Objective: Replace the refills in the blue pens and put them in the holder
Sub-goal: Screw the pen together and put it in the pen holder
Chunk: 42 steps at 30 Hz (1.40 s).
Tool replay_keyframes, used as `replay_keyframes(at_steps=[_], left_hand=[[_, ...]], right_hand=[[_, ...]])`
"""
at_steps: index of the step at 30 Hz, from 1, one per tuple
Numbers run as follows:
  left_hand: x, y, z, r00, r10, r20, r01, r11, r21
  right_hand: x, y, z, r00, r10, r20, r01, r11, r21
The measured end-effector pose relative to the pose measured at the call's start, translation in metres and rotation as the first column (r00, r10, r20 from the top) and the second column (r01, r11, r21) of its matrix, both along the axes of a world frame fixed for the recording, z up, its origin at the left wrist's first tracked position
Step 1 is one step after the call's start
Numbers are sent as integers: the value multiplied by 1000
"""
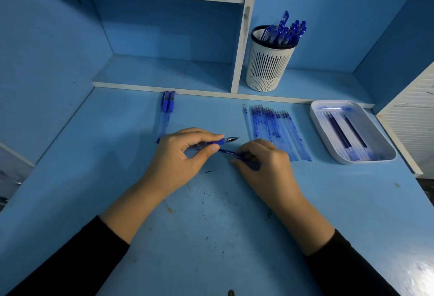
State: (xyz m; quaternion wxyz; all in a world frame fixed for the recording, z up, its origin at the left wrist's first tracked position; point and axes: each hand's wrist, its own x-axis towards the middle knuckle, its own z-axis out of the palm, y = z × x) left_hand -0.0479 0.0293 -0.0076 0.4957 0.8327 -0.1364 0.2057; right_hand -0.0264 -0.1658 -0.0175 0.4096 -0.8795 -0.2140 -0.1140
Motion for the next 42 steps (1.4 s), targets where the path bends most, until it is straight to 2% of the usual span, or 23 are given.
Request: replay_keyframes(at_steps=[3, 5, 8, 10, 13, 26, 28, 31, 34, 38, 42], left_hand=[[1, 1, -1, 1000, -4, 11, 4, 1000, 27], [1, 2, -2, 1000, -7, 6, 7, 999, 34], [0, 1, -1, 1000, -27, 9, 26, 998, 56], [-1, -1, -1, 999, -46, 5, 45, 997, 67], [-4, -2, -3, 997, -59, -45, 60, 998, 14], [-6, -3, -2, 988, -80, -129, 78, 997, -23], [-6, -2, -2, 990, -76, -117, 73, 997, -29], [-7, -3, -2, 992, -76, -96, 75, 997, -15], [-7, -2, -3, 993, -79, -90, 80, 997, 5], [-6, -1, -3, 995, -72, -70, 72, 997, -3], [-7, -2, -2, 995, -71, -64, 71, 997, 2]], right_hand=[[0, -4, 5, 999, -33, 5, 33, 998, 51], [-1, -6, 10, 993, -17, -113, 39, 980, 194], [-4, -5, 18, 945, 107, -309, 25, 918, 395], [-5, -1, 19, 943, 125, -310, 6, 921, 390], [-5, 1, 18, 965, 128, -231, -34, 926, 376], [-4, -3, 12, 983, 166, 81, -182, 943, 277], [-5, -3, 13, 977, 211, 24, -206, 914, 349], [-7, -3, 16, 967, 220, -129, -143, 886, 441], [-6, -4, 16, 962, 234, -138, -159, 898, 411], [-5, -4, 18, 937, 279, -209, -140, 851, 506], [-5, -4, 16, 953, 217, -211, -113, 902, 417]])
